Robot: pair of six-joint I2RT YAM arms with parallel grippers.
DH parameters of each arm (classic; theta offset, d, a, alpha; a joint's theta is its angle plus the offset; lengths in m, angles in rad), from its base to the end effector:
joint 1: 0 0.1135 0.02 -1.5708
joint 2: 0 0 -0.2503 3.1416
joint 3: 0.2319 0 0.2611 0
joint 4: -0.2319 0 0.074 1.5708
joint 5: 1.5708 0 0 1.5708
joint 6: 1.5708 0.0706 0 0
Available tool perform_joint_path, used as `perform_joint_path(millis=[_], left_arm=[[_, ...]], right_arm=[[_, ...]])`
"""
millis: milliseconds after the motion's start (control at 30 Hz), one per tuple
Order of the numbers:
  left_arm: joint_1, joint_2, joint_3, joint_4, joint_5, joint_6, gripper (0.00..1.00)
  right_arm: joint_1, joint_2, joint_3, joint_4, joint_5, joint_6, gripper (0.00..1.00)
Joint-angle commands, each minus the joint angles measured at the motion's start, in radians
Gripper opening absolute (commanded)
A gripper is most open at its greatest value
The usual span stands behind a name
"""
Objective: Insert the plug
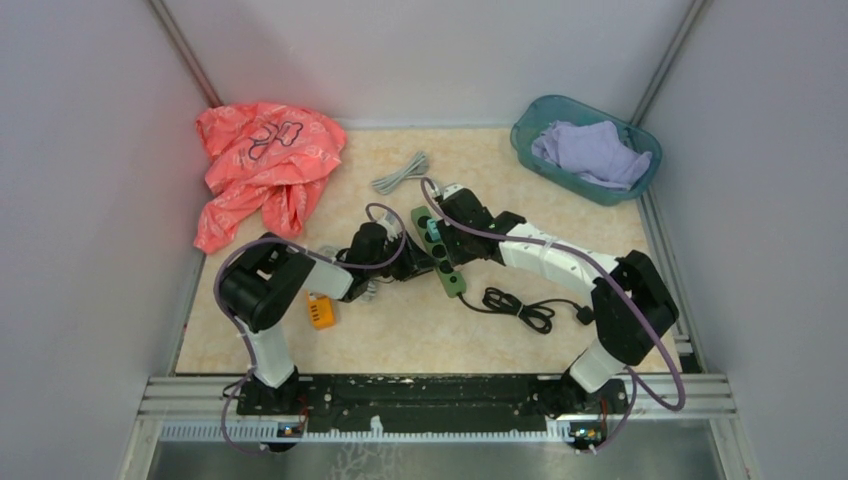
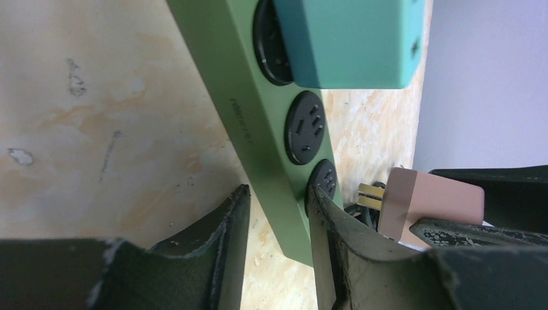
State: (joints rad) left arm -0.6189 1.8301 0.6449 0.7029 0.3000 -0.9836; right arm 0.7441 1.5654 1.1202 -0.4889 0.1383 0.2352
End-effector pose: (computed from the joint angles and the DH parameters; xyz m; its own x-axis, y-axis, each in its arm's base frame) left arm 0.2817 -0.2262 0.0769 -0.8482 -0.3723 -0.3767 0.1107 0.5710 -0.8135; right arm 0.2710 0.2363 0.1928 -0.7175 -0.3469 -0.6040 -0.4559 0.8895 0.0308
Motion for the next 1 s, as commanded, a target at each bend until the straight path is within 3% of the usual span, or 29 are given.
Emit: perform_joint_path(millis=[0,967], left_arm=[[0.007,0.034,0.019,0.022,0.012,-0.021,0.43],[0.008,0.040,0.010,0.026,0.030,-0.023,0.38]], right_arm=[[0.015,0.022,0.044,0.059,0.025,-0.007,0.00],[0.019,0.140,0.102,0.019,0.022,0.050,0.00]])
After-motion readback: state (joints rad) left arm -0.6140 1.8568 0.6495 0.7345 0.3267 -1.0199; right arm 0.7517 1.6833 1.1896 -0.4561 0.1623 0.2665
